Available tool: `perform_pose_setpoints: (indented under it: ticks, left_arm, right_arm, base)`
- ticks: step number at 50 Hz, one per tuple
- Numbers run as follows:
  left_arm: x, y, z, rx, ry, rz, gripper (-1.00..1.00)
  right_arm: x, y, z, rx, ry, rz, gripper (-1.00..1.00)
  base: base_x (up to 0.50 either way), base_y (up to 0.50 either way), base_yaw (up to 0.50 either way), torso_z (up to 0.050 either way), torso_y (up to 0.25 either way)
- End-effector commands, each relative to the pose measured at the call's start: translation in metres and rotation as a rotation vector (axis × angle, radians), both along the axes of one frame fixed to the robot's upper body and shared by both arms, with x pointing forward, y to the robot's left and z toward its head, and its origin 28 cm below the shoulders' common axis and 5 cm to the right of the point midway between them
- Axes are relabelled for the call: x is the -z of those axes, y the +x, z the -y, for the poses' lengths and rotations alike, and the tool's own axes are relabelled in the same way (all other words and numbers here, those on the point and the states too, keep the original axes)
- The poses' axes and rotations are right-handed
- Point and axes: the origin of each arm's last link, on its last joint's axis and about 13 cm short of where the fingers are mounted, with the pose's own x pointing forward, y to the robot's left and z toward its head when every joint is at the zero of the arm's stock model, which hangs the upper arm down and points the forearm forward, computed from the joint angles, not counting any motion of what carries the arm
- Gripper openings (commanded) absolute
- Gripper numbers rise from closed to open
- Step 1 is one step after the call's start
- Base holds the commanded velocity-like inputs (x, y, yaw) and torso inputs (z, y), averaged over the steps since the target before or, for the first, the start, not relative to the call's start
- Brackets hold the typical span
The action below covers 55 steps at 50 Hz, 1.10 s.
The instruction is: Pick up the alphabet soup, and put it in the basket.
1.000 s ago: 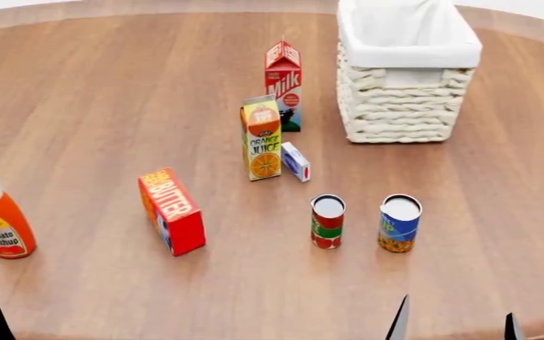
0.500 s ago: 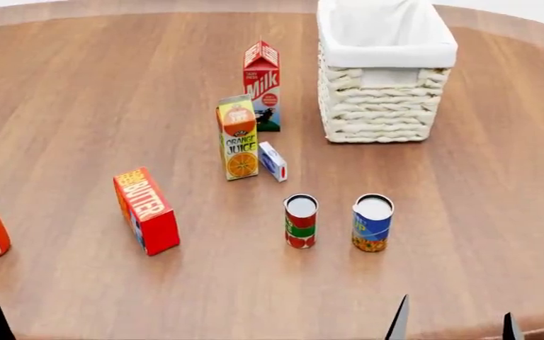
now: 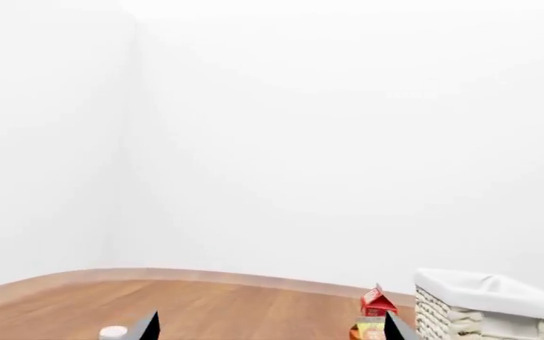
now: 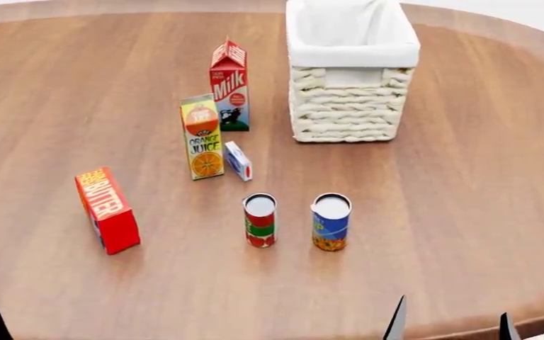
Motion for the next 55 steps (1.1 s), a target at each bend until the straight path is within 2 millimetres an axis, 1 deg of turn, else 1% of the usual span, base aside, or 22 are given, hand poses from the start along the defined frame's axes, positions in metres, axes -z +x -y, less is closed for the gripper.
perform_pose_setpoints:
  ticks: [1, 43, 49, 55]
  left_arm:
    - [-0.0009, -0.0009, -0.0005, -0.004, -0.003, 0.004, 1.00]
    - [-0.0031, -0.0029, 0.0008, 0.002, 0.000, 0.014, 1.00]
    - [-0.0040, -0.0047, 0.0009, 0.003, 0.000, 0.020, 1.00]
    - [-0.0032, -0.0046, 0.0005, 0.002, -0.001, 0.020, 1.00]
  right_arm:
    - [0.0005, 0.0005, 0.0002, -0.001, 0.006, -0.005, 1.00]
    - [-0.0004, -0.0006, -0.0012, -0.016, 0.006, -0.006, 1.00]
    - [-0.0022, -0.0026, -0.0024, -0.026, -0.004, 0.020, 1.00]
    - [-0.0021, -0.0043, -0.0044, -0.040, -0.012, 0.027, 1.00]
  base:
    - [0.00, -0.19, 0.00, 0.000, 0.000]
    - [-0.01, -0.25, 0.00, 0.000, 0.000]
    - [0.00, -0.02, 0.00, 0.000, 0.000]
    - [0.20, 0.00, 0.00, 0.000, 0.000]
